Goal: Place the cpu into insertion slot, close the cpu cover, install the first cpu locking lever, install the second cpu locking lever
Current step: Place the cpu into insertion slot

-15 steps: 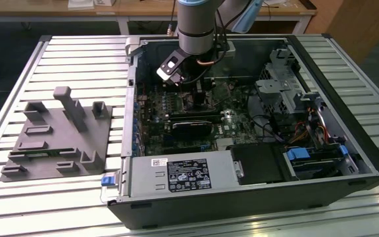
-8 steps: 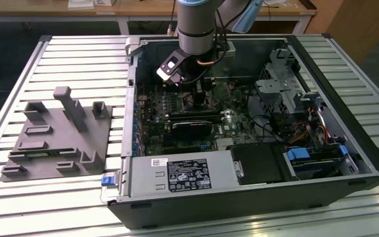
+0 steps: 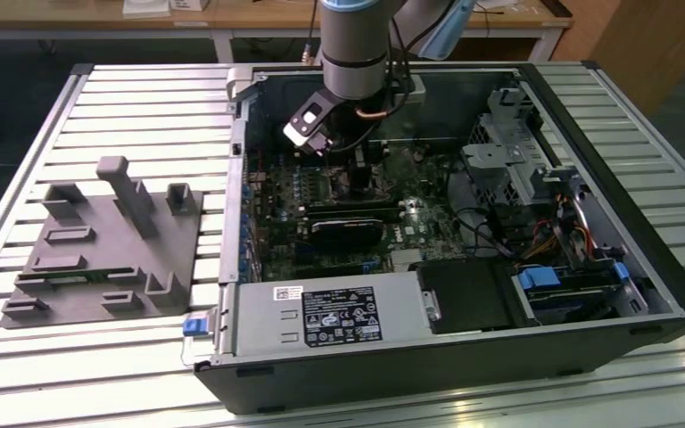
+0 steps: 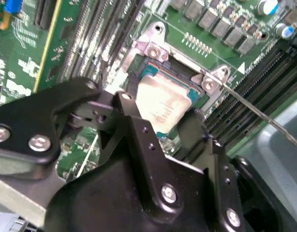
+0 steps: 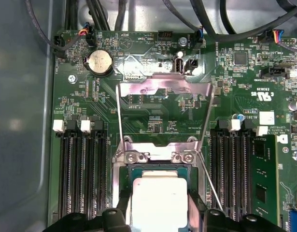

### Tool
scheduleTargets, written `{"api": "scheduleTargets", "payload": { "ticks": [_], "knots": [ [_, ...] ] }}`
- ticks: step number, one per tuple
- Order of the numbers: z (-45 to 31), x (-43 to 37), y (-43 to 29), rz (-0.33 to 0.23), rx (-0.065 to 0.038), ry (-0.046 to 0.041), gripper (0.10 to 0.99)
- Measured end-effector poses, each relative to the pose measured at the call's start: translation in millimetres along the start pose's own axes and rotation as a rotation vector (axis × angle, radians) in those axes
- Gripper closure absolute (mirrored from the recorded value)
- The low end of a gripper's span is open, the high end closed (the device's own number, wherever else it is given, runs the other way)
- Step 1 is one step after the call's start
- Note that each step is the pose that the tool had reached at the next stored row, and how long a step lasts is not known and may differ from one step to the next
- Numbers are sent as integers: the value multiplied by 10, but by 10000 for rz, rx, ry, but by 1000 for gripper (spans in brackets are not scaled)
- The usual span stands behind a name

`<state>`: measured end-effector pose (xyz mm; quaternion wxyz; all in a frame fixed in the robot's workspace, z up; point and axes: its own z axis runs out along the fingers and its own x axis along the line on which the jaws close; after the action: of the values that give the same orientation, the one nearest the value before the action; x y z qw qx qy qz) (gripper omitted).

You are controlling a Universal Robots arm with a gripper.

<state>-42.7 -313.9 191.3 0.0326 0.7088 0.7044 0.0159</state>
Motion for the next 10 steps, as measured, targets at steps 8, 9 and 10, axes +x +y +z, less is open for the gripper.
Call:
{"api": "scheduleTargets", "payload": {
  "ticks": [8,9,10],
  "knots": [
    [-13,-3,-1,-1,9,-16,471],
    [-22,-4,0,-1,9,-15,471],
    [-34,-4,0,0,9,-16,471]
  ]
}}
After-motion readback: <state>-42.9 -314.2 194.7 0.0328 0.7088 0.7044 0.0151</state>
